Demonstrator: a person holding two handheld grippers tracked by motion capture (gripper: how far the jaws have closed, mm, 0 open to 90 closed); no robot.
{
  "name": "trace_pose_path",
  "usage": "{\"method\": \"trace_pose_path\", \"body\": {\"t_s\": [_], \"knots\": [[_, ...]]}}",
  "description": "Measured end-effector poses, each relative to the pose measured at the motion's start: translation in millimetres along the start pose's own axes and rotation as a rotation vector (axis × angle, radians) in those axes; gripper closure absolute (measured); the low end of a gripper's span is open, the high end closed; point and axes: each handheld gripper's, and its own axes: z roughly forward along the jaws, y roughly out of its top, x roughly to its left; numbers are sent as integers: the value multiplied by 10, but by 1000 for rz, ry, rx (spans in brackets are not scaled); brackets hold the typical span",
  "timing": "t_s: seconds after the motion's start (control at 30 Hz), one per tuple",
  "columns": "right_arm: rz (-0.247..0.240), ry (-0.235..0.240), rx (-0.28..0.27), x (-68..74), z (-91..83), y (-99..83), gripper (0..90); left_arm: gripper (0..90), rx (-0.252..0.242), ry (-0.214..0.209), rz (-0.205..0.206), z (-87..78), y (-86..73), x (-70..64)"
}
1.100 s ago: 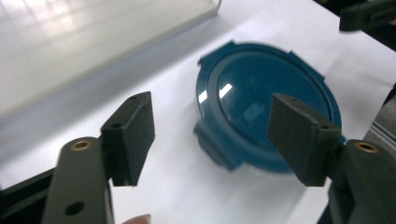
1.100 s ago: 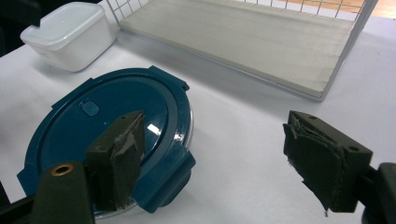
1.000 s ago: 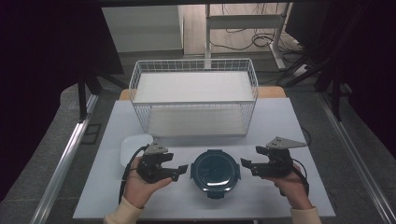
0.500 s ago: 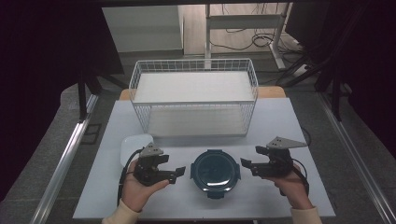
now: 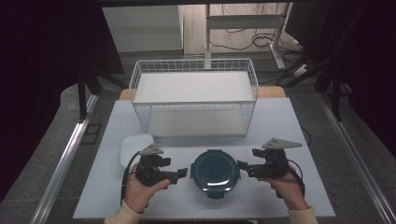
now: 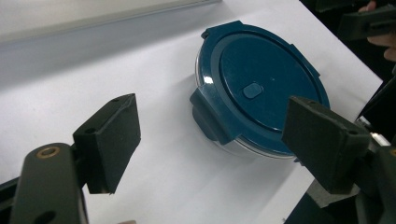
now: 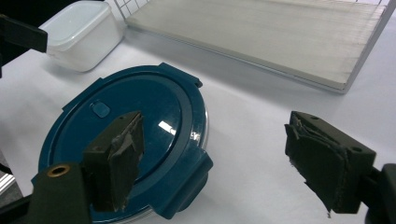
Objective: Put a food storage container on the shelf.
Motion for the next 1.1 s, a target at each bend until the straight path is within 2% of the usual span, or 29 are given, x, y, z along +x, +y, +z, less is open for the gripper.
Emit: {"method": "trace_pose_path", "body": {"t_s": [0.2,0.33,0.37,0.47,0.57,0.73,0.83,0.97,1.03,1.1], "knots": [[47,26,4,26,-13,-34,168,166,2,-32,-38,86,70,6],[77,30,2,34,-46,-86,153,154,20,-82,-73,183,60,-17],[89,34,4,40,-52,-92,147,151,21,-94,-71,198,58,-37],[106,52,18,78,-43,-105,127,144,28,-96,-53,240,67,-99],[119,62,33,140,-7,-125,115,136,41,-93,-54,303,62,-106],[146,79,56,154,55,-165,107,130,62,-104,-94,418,48,-33],[185,81,75,119,119,-221,104,125,72,-110,-121,479,36,15],[216,97,81,90,160,-243,100,124,77,-110,-127,530,43,32],[253,121,82,71,194,-255,98,124,80,-115,-136,559,50,42],[263,116,93,67,234,-256,91,123,87,-111,-142,590,51,59]]}}
